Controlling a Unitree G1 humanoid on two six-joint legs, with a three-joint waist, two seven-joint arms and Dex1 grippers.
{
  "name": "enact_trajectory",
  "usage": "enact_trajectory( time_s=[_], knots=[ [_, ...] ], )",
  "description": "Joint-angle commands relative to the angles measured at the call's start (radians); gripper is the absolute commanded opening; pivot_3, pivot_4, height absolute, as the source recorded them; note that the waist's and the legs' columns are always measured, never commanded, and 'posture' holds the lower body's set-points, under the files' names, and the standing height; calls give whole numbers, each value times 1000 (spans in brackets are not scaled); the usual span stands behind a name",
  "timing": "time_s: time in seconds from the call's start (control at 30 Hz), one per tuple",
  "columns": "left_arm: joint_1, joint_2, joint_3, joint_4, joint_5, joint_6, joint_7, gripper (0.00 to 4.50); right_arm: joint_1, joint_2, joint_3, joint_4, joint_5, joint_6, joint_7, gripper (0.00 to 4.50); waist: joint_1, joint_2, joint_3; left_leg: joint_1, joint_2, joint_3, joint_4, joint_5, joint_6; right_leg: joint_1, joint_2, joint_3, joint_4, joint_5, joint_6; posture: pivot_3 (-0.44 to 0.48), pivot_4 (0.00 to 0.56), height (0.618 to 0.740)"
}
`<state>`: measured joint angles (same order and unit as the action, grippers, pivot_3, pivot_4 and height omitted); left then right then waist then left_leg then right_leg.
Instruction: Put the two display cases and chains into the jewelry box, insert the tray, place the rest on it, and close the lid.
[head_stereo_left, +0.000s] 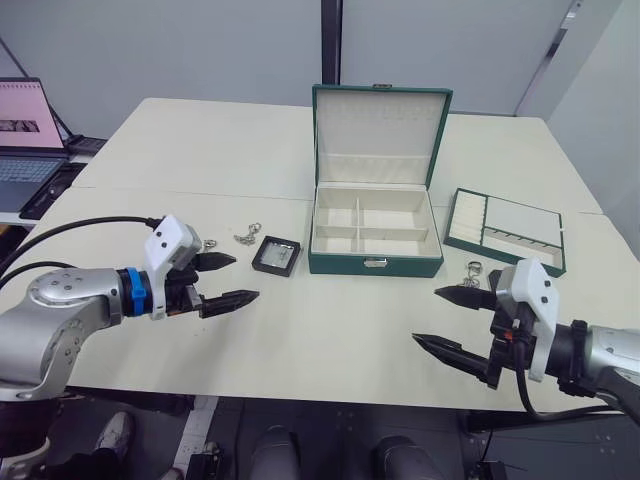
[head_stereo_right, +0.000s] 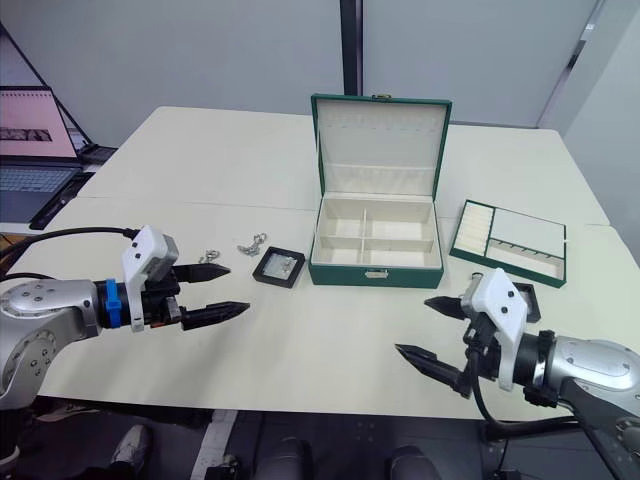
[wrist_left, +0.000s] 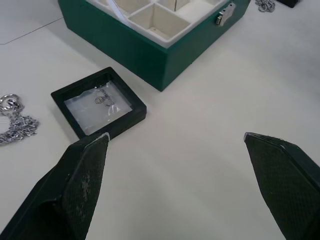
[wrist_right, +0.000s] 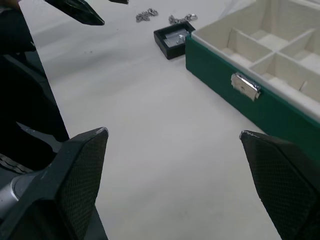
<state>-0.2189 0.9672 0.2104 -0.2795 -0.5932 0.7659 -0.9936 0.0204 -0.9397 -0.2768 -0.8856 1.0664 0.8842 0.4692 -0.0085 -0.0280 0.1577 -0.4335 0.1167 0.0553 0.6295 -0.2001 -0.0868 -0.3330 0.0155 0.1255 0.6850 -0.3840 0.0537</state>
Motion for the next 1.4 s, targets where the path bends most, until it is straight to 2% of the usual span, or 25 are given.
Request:
enact_trajectory(
  time_s=[0.03, 0.27, 0.4, 0.53, 0.67, 0.77, 0.93, 1.03, 1.17, 1.27, 1.4],
  knots=[
    [-8, 34, 34, -33, -33, 61, 9, 4500, -30, -4, 16, -30, 27, -5, -18, 4476, 0, 0, 0, 0, 0, 0, 0, 0, 0, 0, 0, 0, 0, 0, 0, 0, 150, 740],
    [75, 101, 45, -99, -48, 162, 14, 4500, 2, -29, 14, -36, 52, 13, -17, 4476, 0, 0, 0, 0, 0, 0, 0, 0, 0, 0, 0, 0, 1, 0, 0, 0, 150, 740],
    [110, 103, 53, -122, -20, 133, 34, 4500, 69, -43, -14, -48, 24, 3, -4, 4476, 1, 0, 0, 0, 0, 0, 0, 0, 0, 0, 0, 0, 0, 0, 0, 0, 150, 740],
    [-39, 207, -37, -116, -20, 221, 6, 4500, 26, -52, -62, -14, 82, -8, -10, 4476, 0, -1, 1, 0, 0, 0, 0, 0, 0, 0, 0, 0, 2, 0, 0, 0, 150, 740],
    [-264, 335, -219, -90, 23, 279, -85, 4500, -83, -70, -82, 7, 199, -11, -34, 4476, 1, -1, 1, 0, 0, 0, 0, 0, 0, -1, 0, 0, 0, 0, 0, 0, 150, 740],
    [-356, 357, -303, -81, 41, 306, -124, 4500, -132, -64, -63, -1, 221, -25, -69, 4476, -1, 0, 1, 0, 0, 1, -1, 0, 0, -2, 0, 1, 0, 0, 0, 0, 150, 740],
    [-435, 388, -429, -77, 113, 296, -198, 4500, -170, -66, -30, -14, 194, -35, -108, 4476, 0, 0, 2, 0, 0, 1, -1, 0, 0, -2, 1, 1, 1, 0, 0, 0, 150, 740],
    [-569, 363, -546, -33, 223, 229, -279, 4500, -180, -78, -25, 1, 193, -35, -105, 4476, 3, 0, 2, 0, 0, 1, 0, 0, 0, -2, 1, 1, 1, 0, 0, 0, 150, 740],
    [-744, 316, -705, 93, 442, 38, -396, 4500, -181, -92, -29, 17, 197, -33, -75, 4476, 9, 0, 1, 0, -1, 1, 0, 0, 0, -2, 1, 1, 1, 0, 0, 0, 150, 740],
    [-851, 230, -799, 217, 585, -111, -472, 4500, -179, -95, -28, 29, 186, -36, -58, 4476, 9, 0, 1, 0, -1, 1, 0, 0, 0, -2, 1, 1, 1, 0, 0, 0, 150, 740],
    [-914, 128, -871, 377, 734, -286, -521, 4500, -182, -93, -24, 41, 168, -40, -39, 4476, 8, 0, 2, 0, 0, 1, 0, 0, 0, -2, 1, 1, 1, 0, 0, 0, 150, 740]
  ],
)
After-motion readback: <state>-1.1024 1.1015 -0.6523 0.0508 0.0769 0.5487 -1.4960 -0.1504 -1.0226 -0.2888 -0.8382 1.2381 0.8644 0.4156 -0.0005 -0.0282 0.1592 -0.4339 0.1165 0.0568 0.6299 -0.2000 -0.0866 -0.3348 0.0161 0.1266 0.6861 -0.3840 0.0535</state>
